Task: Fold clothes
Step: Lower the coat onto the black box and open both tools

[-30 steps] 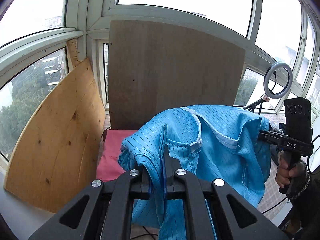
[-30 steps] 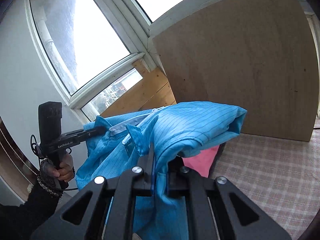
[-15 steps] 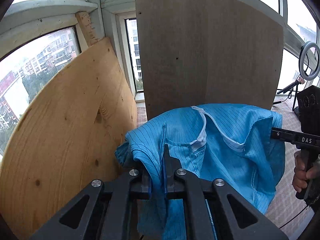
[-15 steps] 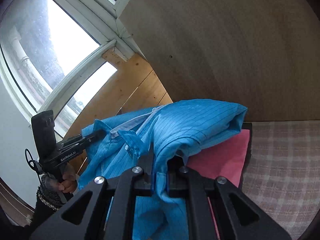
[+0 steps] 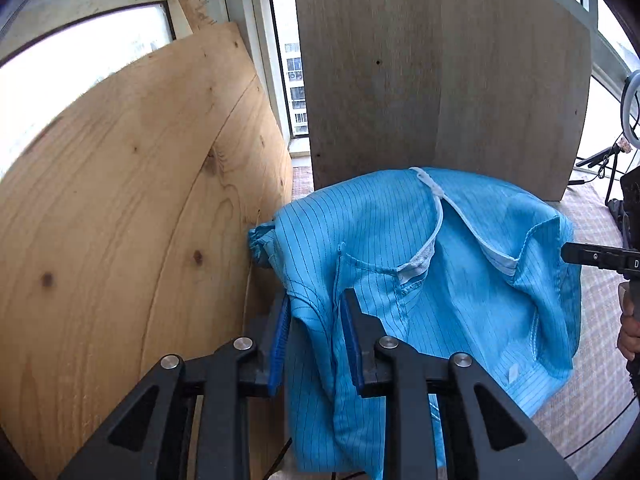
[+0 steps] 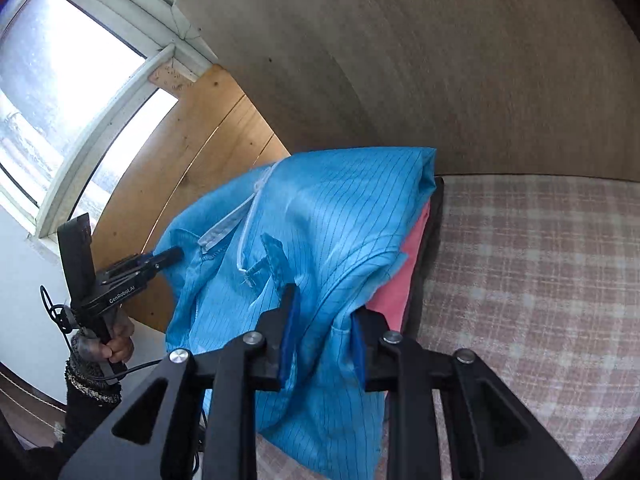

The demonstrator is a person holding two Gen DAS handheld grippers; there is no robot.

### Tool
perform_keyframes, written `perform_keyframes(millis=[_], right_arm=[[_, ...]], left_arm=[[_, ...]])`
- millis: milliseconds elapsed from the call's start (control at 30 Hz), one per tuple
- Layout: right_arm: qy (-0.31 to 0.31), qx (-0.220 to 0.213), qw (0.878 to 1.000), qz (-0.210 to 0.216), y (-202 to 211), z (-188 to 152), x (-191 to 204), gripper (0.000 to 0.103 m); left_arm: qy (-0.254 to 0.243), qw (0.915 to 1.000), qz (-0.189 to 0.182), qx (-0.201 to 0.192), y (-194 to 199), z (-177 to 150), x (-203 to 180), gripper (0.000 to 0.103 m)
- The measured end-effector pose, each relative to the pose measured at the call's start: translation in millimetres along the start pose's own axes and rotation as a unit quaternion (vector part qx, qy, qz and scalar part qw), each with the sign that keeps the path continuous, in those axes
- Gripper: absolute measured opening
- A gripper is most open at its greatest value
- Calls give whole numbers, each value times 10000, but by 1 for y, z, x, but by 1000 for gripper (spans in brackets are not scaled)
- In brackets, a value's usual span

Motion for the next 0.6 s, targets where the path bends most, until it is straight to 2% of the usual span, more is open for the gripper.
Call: perform_keyframes(millis=[33, 133, 233, 333, 367, 433, 533, 600], right_arm=[[151, -23, 9999, -48, 9, -7, 3, 49], [482, 77, 9983, -315, 25, -32, 1, 50], [368, 477, 9972, -452, 15, -57, -13, 50], [216, 841, 9950, -487, -7, -76, -25, 49], [178, 960, 9941, -471, -15, -82, -28, 40], [52, 1071, 9940, -230, -22, -90, -20, 26], [704, 1272, 9890, -272, -20, -103, 12, 26], [1278, 1428, 9780, -822, -10, -108, 19, 26]], left_arm=[[38, 10000, 7, -68, 11, -6, -1, 36], [167, 9996, -178, -142, 32, -32, -11, 37], [183, 9993, -267, 162, 24, -61, -25, 40], [361, 9971, -457, 480, 1, -76, -32, 40], [375, 9967, -477, 548, -6, -79, -34, 40], [347, 9969, -250, 666, -14, -78, -32, 36], [431, 9978, -297, 406, 2, -68, -26, 37], [412, 9987, -172, 235, 17, -62, -19, 38]])
Point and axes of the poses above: each gripper's, at about its wrist camera, not at the fingertips, and y roughly against the way its jaws point, x to its left, z to its top, the point moved 5 cm from there along -y, roughly the way its jaws point, and after that the axes turned 8 degrees about -y, right-handed, at the moved point
